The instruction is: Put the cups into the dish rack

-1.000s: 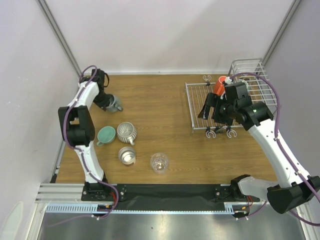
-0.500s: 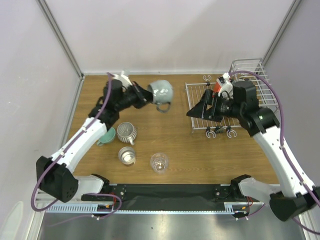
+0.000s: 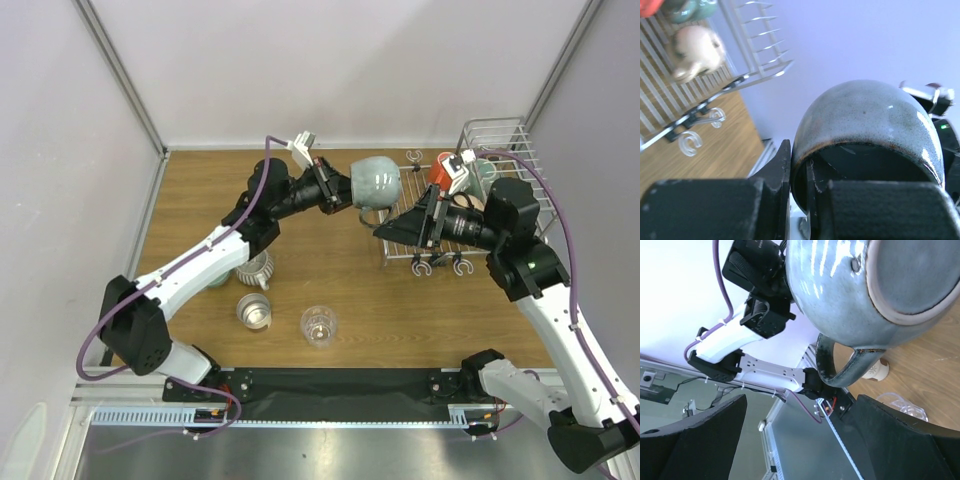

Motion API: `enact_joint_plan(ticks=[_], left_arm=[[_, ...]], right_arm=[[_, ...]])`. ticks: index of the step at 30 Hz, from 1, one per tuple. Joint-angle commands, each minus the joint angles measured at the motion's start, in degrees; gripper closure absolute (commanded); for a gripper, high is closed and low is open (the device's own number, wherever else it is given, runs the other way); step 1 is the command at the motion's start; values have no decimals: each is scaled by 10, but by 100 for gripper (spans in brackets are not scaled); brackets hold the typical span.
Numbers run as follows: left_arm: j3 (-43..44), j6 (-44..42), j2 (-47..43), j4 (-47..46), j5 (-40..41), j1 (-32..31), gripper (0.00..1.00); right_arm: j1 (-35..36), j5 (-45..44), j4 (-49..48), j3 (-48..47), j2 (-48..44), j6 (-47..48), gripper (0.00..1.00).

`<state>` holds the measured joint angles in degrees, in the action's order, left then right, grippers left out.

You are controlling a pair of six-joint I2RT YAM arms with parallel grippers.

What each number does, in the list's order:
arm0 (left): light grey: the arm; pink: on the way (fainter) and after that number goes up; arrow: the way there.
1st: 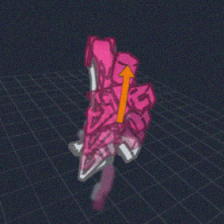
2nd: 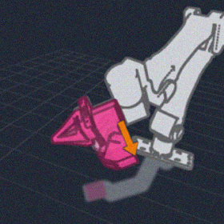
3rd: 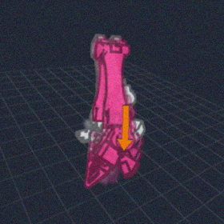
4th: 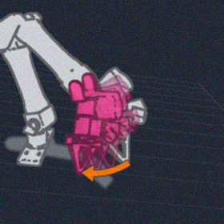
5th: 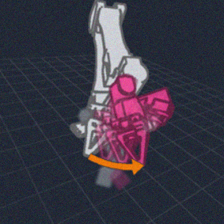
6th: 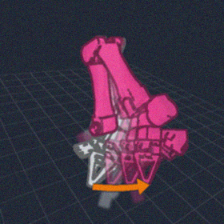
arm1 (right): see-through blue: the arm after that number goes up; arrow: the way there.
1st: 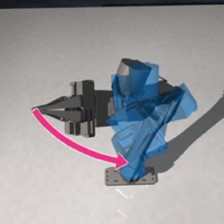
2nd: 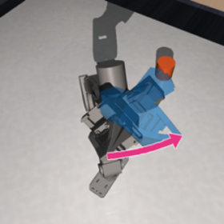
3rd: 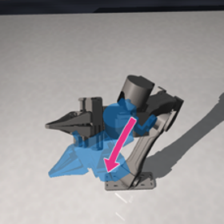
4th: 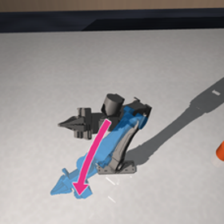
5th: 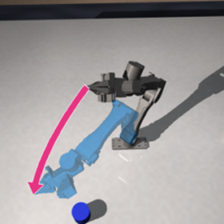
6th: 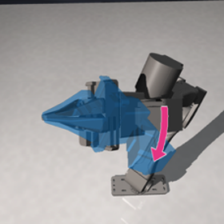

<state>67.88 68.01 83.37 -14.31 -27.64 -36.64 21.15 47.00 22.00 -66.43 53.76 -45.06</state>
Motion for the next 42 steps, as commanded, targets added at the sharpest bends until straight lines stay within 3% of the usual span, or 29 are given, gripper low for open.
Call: enact_joint_plan(ticks=[1,11,17,20,23,24,26,28,29,30,32,34,35,38,42], left_arm=[[59,56,-1,-127,-12,-22,100],[57,56,-6,-121,15,-67,100],[49,49,-8,-112,36,-97,100],[85,16,4,-50,30,-110,100],[102,-16,8,-22,31,-122,99],[99,-17,7,-23,28,-123,100],[64,-8,-9,-65,23,-124,100],[34,-2,-28,-87,28,-121,75],[15,-7,-50,-67,36,-119,39],[11,-27,-63,-41,47,-116,21],[4,-52,-87,55,77,-101,1],[-4,-74,-126,129,104,-67,0],[-6,-79,-143,222,119,-53,0],[-32,-89,-209,370,168,17,0],[-57,-132,-300,459,197,89,0]], right_arm=[[-1,13,-37,-5,-16,-30,2],[-1,-23,-60,20,-36,-65,20],[-1,-66,-75,39,-43,-93,39],[1,-91,-72,46,-49,-94,54],[2,-110,-54,45,-49,-93,78],[2,-111,-56,47,-49,-95,96],[11,-123,-56,46,-48,-93,100],[22,-143,-29,24,-43,-52,100],[30,-176,-8,11,-41,-36,100],[33,-196,34,0,-38,-23,100],[36,-253,66,-26,-31,-3,100],[39,-313,99,-34,-26,1,100],[43,-334,115,-35,-23,4,100],[51,-415,133,-35,-2,30,100],[59,-533,168,-30,38,51,100]])
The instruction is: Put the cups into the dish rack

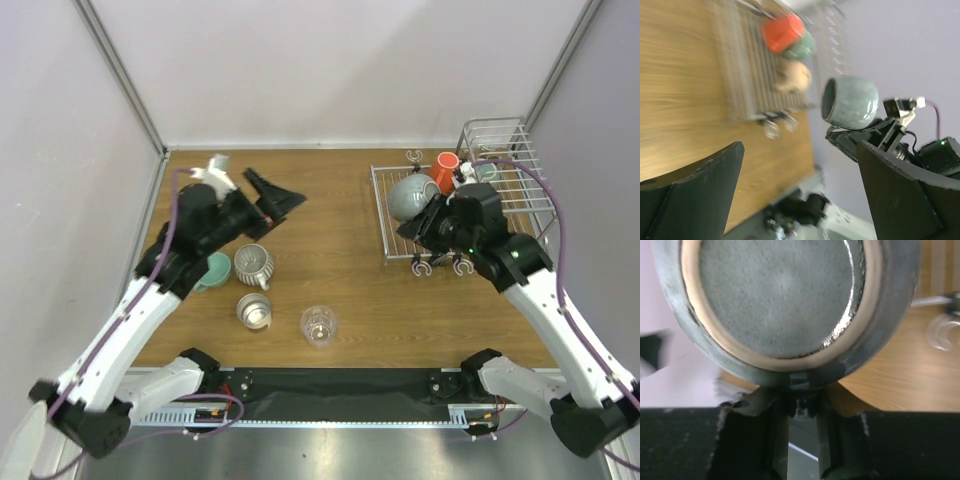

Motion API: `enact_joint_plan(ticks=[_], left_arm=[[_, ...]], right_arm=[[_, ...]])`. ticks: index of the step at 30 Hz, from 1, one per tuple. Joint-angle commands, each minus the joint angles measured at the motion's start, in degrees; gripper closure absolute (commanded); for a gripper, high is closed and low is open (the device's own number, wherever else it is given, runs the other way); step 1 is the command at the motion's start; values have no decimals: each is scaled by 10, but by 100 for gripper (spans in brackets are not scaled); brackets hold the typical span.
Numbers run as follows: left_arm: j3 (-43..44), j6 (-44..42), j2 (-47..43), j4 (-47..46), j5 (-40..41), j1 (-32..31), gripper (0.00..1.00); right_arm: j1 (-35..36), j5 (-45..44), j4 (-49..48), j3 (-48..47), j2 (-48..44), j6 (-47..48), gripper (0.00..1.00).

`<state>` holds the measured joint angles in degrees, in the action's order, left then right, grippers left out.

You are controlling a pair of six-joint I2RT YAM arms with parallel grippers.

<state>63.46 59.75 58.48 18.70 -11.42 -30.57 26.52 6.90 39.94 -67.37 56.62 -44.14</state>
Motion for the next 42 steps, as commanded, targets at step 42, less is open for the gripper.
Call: enact_joint_plan(ticks=[42], left_arm=[[-4,-134,-75,153,-8,50,0]], right_arm=[[-67,-371,-92,-63,377,65,100]])
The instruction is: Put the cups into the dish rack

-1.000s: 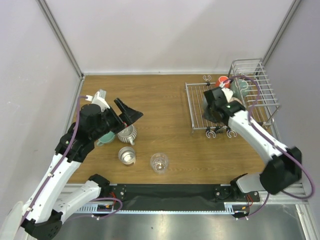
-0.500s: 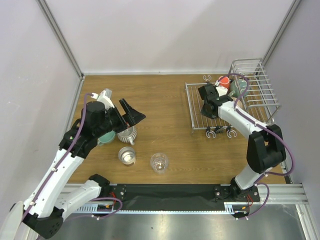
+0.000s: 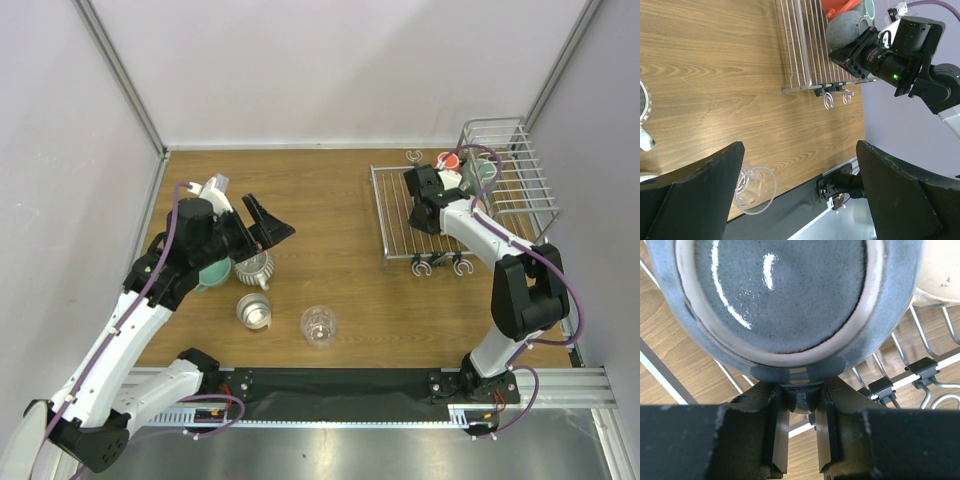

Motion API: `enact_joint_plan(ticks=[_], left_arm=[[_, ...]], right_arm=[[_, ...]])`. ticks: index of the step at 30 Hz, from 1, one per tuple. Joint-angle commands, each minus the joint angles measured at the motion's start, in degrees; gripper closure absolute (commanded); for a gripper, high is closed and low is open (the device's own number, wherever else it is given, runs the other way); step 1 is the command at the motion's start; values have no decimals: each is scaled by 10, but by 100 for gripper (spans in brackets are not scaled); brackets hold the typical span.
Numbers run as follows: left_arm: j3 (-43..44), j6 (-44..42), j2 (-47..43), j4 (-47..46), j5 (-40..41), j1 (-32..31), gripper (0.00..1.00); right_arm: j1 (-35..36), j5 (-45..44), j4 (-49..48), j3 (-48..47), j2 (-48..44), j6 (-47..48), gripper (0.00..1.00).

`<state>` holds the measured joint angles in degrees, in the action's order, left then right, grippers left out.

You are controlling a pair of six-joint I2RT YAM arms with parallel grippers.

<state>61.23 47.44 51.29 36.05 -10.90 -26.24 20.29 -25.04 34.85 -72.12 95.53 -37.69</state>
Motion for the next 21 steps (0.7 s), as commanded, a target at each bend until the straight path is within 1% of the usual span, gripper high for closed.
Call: enact_joint_plan(ticks=[1,7,11,13,21], left_arm=[[16,-11,-3,-20,-16,7,0],[14,-12,-2,-18,-18,10,0],[11,-9,-2,-20,-23,11,0],[8,-9,0,-25,-25,11,0],[-1,-1,8,-40,-40,11,0]], right_arm=[[-7,-53,-41,-12,-13,0,100],[-20,-55,-40,4,-16,1,100],[-41,-54,-42,15,-18,0,100],[-50,-61,-49,22,-21,16,100],[-67,-70,-52,29,-20,23,100]])
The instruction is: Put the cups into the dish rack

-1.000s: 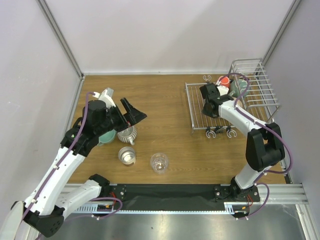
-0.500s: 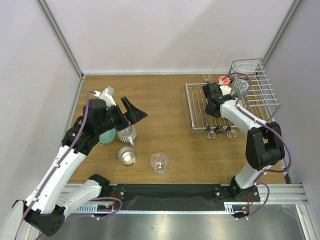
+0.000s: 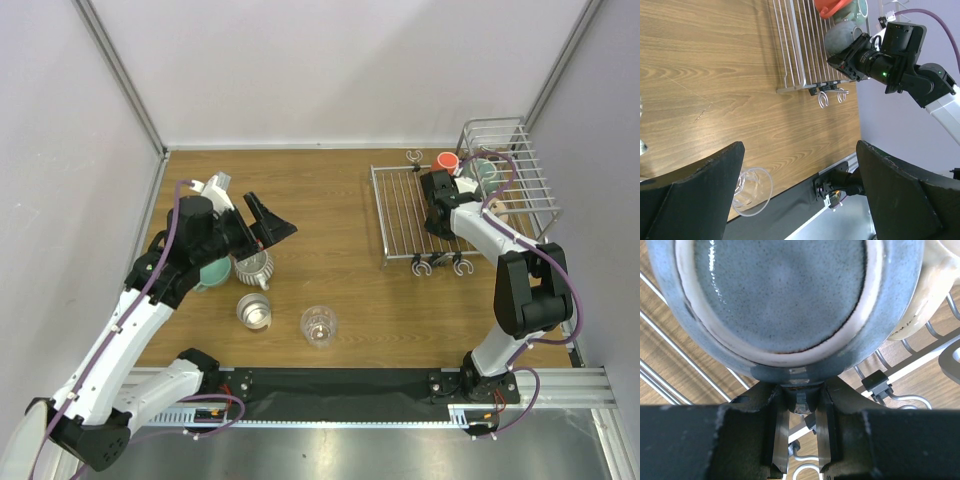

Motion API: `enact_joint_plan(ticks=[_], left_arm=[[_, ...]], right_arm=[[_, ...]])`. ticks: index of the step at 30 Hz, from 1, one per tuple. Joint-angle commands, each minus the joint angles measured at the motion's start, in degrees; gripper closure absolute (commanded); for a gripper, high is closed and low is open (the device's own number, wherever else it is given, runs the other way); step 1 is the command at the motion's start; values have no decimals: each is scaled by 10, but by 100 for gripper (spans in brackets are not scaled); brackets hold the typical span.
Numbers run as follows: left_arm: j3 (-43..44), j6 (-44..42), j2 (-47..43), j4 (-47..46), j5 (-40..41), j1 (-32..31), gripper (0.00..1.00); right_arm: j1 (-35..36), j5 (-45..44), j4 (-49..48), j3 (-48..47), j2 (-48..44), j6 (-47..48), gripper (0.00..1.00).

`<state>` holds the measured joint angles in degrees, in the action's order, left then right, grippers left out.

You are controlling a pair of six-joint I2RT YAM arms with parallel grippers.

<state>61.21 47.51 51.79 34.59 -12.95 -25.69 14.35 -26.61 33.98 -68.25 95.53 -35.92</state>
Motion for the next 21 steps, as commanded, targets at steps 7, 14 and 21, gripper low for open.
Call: enact_joint_plan(ticks=[7,14,21], left_arm=[[-1,0,7,-27,-24,6,0],[1,-2,9,-21,-23,6,0],[4,-2,13,-22,-26,6,0]], right_arm=[[-27,-64,-41,-9,-12,2,100],[-34,-66,-38,-9,-3,4,100],[-26,-63,-46,-4,14,24,100]])
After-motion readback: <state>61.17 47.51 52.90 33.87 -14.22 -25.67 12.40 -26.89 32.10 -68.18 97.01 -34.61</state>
